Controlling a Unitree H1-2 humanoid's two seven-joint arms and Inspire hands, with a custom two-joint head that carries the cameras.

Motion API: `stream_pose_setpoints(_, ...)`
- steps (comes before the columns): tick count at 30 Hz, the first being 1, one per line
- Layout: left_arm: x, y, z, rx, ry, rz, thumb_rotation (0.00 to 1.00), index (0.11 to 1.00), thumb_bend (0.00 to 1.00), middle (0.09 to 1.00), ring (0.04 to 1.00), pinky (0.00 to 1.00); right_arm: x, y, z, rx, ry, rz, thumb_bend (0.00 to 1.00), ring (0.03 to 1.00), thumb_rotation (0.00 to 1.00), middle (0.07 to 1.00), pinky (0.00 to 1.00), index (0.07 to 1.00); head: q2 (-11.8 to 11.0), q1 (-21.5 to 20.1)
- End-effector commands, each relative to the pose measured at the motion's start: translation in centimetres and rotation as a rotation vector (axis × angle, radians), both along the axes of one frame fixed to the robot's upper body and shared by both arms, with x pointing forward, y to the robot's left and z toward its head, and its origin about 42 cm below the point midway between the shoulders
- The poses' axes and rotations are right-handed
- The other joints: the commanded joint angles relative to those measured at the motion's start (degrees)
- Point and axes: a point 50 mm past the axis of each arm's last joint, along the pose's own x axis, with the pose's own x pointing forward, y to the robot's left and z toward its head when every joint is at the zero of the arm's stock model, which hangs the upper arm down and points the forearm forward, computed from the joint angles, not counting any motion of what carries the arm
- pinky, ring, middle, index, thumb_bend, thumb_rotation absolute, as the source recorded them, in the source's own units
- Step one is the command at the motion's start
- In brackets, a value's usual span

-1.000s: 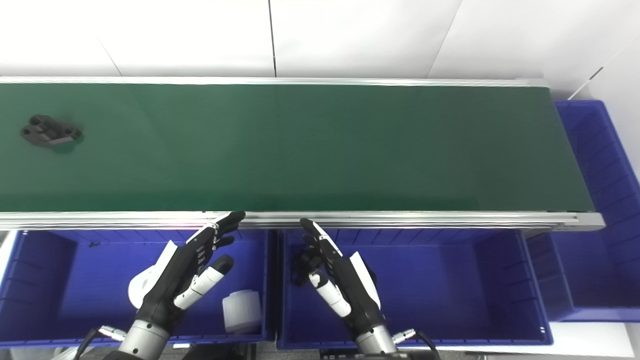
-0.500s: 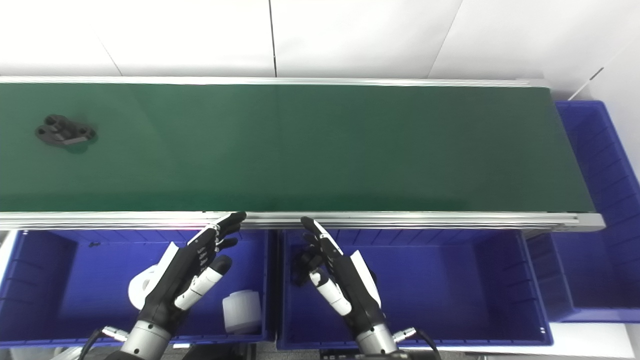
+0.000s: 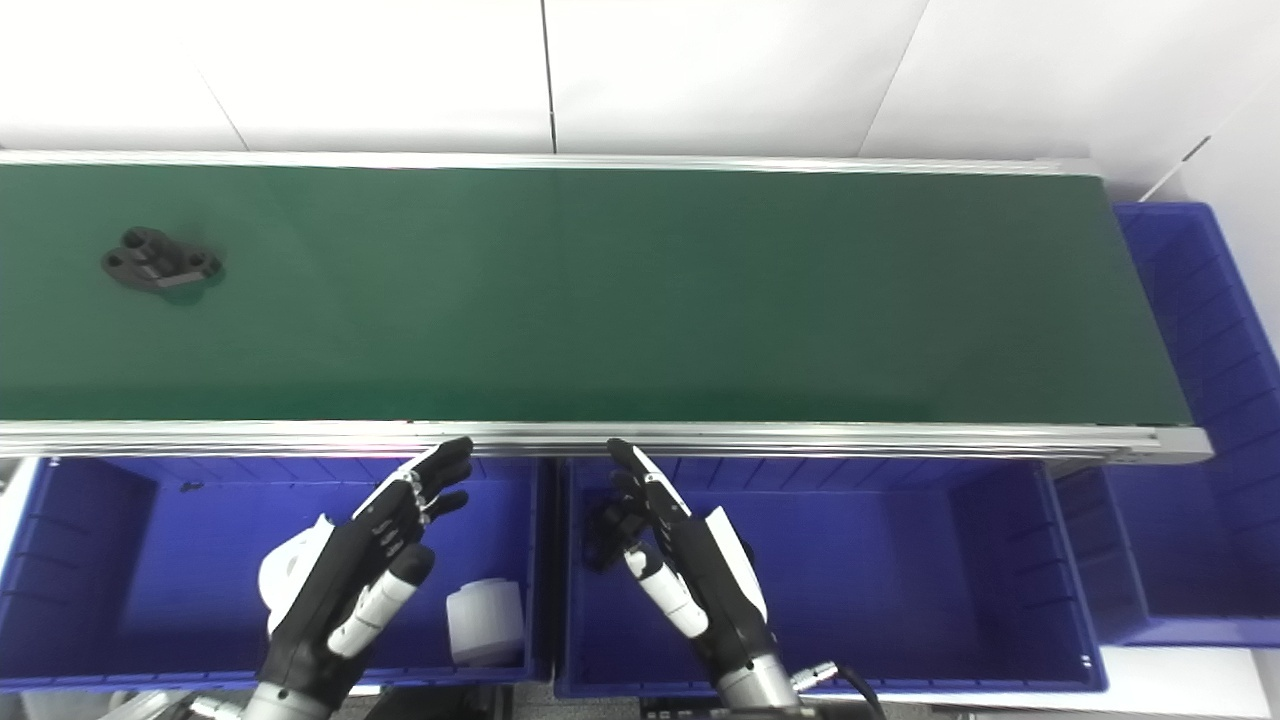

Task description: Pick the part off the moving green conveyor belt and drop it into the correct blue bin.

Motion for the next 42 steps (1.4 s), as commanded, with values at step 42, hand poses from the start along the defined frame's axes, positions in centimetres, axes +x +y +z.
stream_pose_setpoints(42,1.21,-0.6,0.42,0.009,-0.049,-0.019,0.88,0.904,0.68,0.949,0.948,0.92,0.25,0.24,1.11,0.06,-0.081,-0.017,0.87,0.927,1.0,0.954,0.93,0.974,-0.68,0.3)
